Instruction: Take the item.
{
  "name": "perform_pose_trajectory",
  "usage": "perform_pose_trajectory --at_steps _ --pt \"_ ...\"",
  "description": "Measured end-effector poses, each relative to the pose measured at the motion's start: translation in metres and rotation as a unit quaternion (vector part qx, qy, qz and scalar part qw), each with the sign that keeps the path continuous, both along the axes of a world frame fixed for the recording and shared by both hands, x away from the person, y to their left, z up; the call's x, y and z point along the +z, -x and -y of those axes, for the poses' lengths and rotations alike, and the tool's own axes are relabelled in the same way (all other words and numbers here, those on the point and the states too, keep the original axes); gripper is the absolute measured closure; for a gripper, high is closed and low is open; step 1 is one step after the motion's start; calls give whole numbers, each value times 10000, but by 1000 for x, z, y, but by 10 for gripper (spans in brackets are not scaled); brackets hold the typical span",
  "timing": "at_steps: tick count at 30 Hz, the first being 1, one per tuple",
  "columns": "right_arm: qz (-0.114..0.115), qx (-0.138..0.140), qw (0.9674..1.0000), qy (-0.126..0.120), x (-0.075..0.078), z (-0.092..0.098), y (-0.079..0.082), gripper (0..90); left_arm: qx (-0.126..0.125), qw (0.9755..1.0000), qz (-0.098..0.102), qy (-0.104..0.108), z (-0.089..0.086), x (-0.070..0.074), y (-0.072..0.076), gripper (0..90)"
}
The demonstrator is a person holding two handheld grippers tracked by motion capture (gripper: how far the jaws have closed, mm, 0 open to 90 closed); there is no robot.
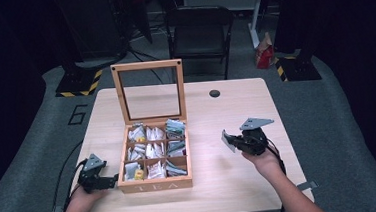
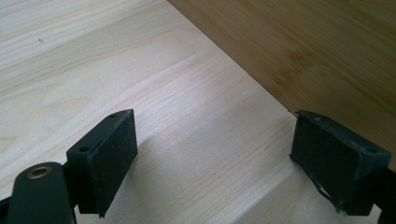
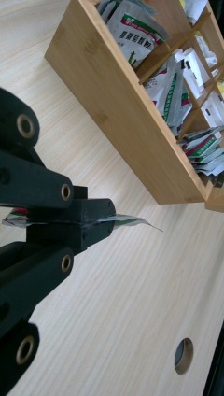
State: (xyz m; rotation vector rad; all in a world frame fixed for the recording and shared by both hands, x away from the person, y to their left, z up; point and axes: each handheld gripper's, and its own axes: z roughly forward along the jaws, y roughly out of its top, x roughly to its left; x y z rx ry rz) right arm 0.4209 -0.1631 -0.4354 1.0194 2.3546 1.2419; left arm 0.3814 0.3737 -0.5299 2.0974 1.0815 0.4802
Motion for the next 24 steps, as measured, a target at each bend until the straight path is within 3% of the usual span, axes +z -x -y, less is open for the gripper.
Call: perform_pose_trajectory --at_steps 24 --pt "-4 -211 9997 99 -31 5 3 894 2 10000 9 -15 0 0 0 139"
